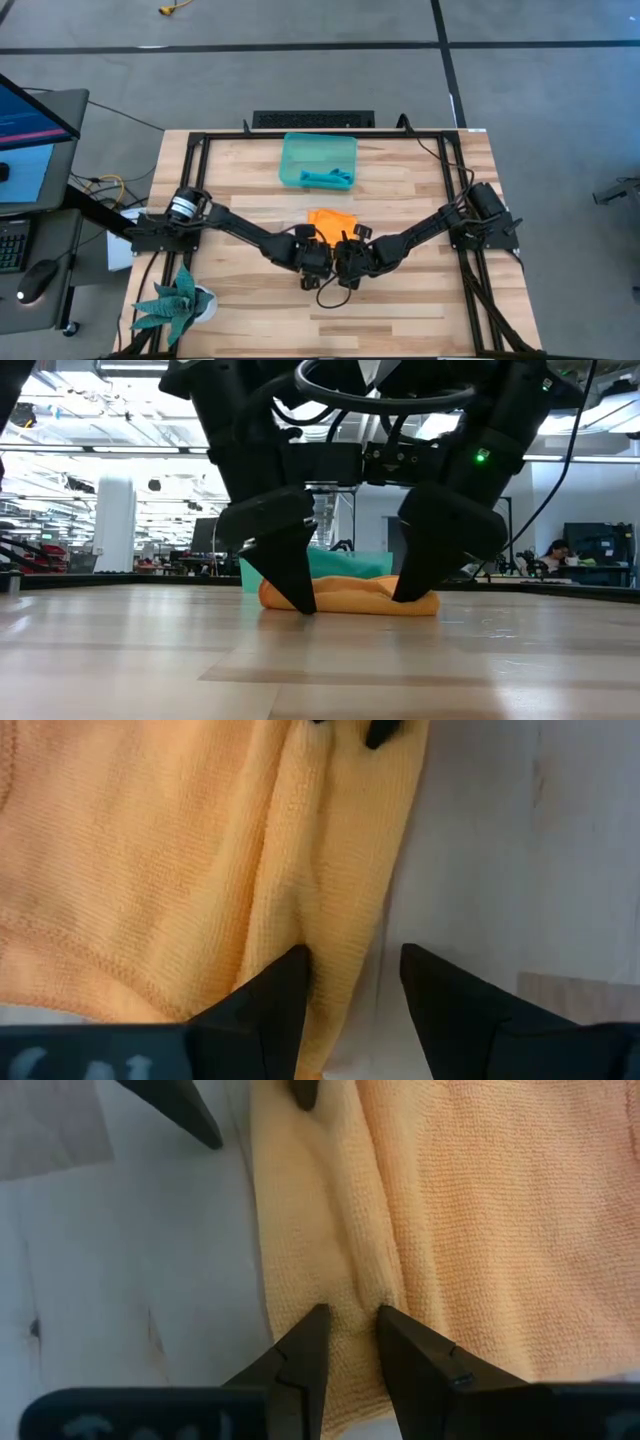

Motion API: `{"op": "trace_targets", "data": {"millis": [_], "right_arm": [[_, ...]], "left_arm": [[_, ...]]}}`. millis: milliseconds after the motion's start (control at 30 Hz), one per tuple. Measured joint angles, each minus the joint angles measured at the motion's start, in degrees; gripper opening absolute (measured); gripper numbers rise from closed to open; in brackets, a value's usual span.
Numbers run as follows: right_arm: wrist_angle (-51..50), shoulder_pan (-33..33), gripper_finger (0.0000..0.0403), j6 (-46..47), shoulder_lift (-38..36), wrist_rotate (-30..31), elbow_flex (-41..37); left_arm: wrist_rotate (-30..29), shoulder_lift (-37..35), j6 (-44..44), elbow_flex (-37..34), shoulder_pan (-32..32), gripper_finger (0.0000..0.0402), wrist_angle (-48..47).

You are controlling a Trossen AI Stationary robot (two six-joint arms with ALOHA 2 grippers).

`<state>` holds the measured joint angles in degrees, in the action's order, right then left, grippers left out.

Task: Roll microfiber towels into tight, uniform cylinder then place into a basket
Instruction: Roll the yellow microfiber cloth

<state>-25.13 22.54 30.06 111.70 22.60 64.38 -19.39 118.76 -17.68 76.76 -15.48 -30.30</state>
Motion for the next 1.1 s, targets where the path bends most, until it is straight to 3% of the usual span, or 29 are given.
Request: {"op": "trace_targets", "data": {"millis": [400, 700, 1100], "right_arm": [[-1.09, 0.23, 0.0115, -1.17, 0.02, -0.94, 0.02], [-1.0, 0.29, 0.0115, 3.76, 0.02, -1.02, 0.02], [-1.73, 0.31, 0.0142, 0.22, -0.19, -1.11, 0.02]], "left_arm": [[4.95, 0.7, -2.78, -0.03, 0.15, 0.0158, -0.95], [9.11, 0.68, -6.09, -0.1, 0.16, 0.0158, -1.07], [9.19, 0.67, -7.21, -0.12, -0.44, 0.0158, -1.75]]}}
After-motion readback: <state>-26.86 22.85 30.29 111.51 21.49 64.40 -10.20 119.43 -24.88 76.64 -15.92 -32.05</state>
